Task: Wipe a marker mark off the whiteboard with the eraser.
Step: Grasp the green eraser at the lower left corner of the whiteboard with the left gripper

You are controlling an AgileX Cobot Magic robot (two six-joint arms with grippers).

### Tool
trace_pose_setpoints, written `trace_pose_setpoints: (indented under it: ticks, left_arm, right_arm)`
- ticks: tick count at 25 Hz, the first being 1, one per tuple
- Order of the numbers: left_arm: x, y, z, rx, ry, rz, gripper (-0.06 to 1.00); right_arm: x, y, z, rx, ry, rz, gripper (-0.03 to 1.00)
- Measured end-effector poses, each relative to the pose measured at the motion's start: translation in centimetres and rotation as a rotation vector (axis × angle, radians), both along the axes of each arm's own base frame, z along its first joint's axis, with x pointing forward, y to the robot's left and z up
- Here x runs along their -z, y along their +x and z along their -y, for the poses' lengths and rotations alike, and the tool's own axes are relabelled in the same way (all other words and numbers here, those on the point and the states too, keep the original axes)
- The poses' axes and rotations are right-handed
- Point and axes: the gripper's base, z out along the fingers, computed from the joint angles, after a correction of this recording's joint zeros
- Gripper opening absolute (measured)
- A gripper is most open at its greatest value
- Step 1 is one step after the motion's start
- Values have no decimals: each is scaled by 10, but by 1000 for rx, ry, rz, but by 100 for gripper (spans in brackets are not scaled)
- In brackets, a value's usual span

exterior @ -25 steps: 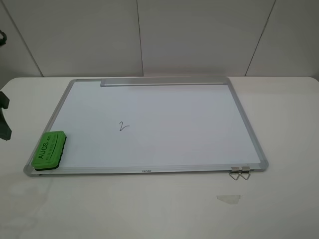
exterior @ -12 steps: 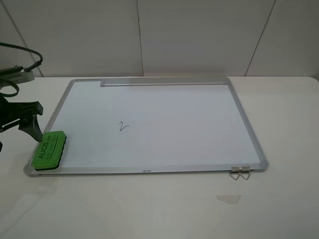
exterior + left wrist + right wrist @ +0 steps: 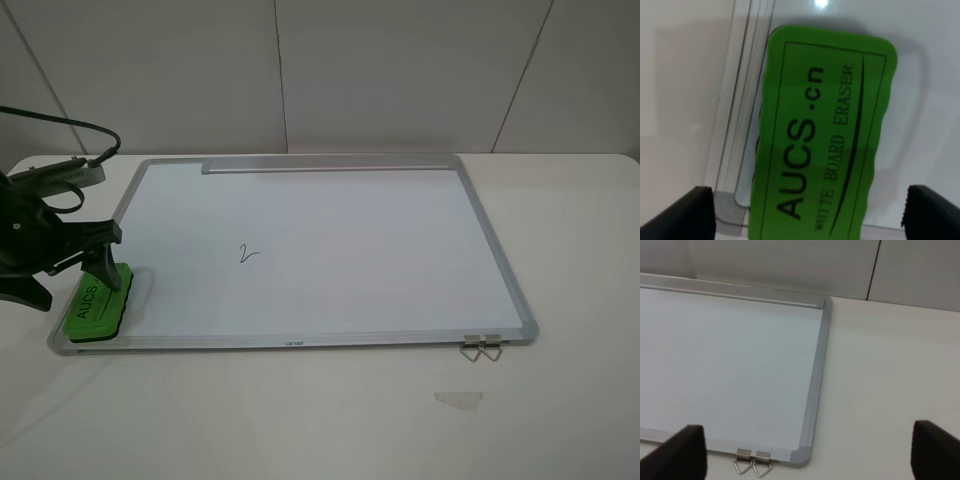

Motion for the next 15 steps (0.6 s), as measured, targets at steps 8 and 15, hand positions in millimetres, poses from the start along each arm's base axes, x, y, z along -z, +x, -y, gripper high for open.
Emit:
trace_pose_setpoints:
  ticks: [8,15]
  left_arm:
    - [23,10,2,-2,-18,23,76]
    - [34,13,2,2,-17,8,76]
  right_arm:
    - [0,0,0,0,0,0,82]
    - [0,0,0,0,0,0,82]
